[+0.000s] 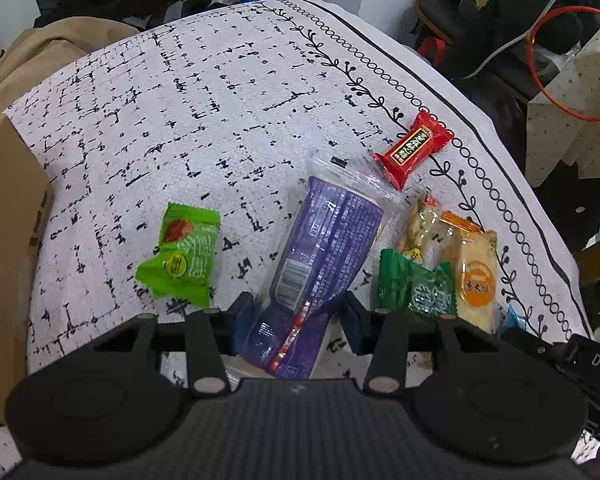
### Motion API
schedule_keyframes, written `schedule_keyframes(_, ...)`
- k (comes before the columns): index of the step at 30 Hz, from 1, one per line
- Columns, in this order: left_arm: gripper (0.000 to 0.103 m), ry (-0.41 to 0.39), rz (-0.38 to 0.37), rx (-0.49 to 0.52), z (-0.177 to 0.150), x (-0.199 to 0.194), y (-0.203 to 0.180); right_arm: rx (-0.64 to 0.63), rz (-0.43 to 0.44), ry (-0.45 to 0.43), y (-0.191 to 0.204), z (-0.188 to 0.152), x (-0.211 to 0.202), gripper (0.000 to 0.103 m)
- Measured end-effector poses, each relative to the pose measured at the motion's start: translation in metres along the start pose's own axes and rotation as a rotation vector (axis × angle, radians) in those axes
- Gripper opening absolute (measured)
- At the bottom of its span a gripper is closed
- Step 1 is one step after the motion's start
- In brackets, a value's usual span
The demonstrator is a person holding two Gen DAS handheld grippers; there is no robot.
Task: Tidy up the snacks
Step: 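Grasp the purple bag with the left tool while the right tool grasps the blue-and-white candy, then carry the purple bag with the left tool while the right tool carries the blue candy to the box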
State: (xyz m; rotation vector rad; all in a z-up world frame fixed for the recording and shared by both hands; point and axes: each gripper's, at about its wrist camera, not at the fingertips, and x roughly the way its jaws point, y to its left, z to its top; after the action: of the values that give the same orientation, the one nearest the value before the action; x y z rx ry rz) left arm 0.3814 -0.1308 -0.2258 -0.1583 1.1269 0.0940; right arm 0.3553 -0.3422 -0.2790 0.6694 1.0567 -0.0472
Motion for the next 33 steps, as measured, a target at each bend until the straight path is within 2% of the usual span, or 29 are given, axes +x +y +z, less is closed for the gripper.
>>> schedule_keyframes(7, 0.045, -0.032, 0.019, -0.005, -0.006, -0.026, 0.007, -0.056, 0.077, -0.024, 0.014, -0.005, -0.019, 0.029)
schedule_keyframes(15, 0.044, -0.11, 0.033, -0.013, -0.001, -0.077, 0.025, -0.141, 0.17, -0.05, 0.043, -0.012, -0.04, 0.029)
schedule_keyframes(33, 0.044, -0.201, 0.069, -0.118, 0.0, -0.16, 0.1, -0.291, 0.269, -0.098, 0.104, -0.043, -0.077, 0.028)
